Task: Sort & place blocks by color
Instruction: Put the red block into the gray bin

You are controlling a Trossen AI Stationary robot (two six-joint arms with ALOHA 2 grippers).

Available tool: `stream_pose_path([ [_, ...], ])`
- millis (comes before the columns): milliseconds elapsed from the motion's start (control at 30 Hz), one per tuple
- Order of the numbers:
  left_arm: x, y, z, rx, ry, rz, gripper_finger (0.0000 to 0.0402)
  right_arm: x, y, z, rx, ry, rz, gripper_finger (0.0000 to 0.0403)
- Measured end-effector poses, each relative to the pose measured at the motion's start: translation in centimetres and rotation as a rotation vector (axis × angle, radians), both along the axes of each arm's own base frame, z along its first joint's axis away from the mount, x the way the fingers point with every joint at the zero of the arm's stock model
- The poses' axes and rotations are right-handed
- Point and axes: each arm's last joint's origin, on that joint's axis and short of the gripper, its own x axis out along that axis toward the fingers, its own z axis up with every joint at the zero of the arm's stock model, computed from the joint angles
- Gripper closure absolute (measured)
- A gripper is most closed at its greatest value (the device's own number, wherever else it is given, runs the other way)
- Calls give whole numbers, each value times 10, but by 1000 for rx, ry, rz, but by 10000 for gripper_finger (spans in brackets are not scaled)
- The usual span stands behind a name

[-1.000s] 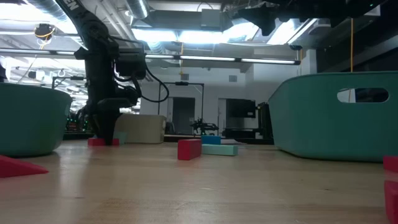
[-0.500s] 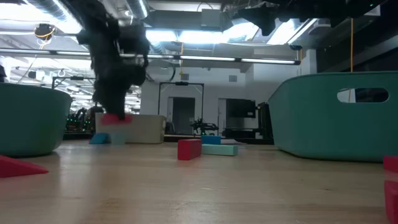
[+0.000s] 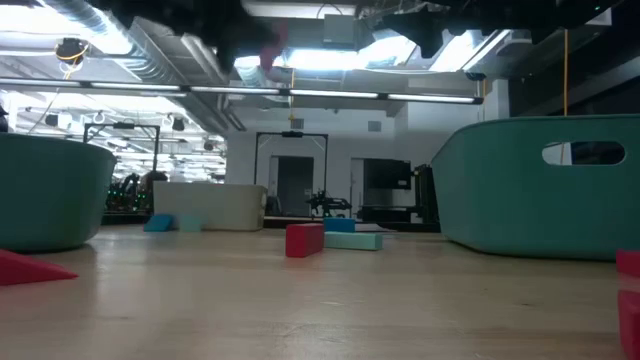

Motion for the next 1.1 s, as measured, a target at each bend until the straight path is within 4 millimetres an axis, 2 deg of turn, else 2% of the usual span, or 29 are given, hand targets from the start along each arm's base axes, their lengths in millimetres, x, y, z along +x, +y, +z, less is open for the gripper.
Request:
stream_pose_path([
  [167,2,-10,4,111,-174,-52,275,0,1,0,12,2,2,96],
  [433,-8,-11,-20,105,-346,-44,274,0,1,0,9,1,6,96],
  [767,-10,-10,-20,96,-359,-56,274,0,1,0,10,2,6,96],
  [900,-10,-8,-20,118,-350,22,273,0,1,0,8,2,6,96],
  [1000,-7,0,-12,144,-279,123,273,0,1,0,7,2,6,96],
  [1100,-4,17,4,126,-127,231,273,0,1,0,5,2,6,96],
])
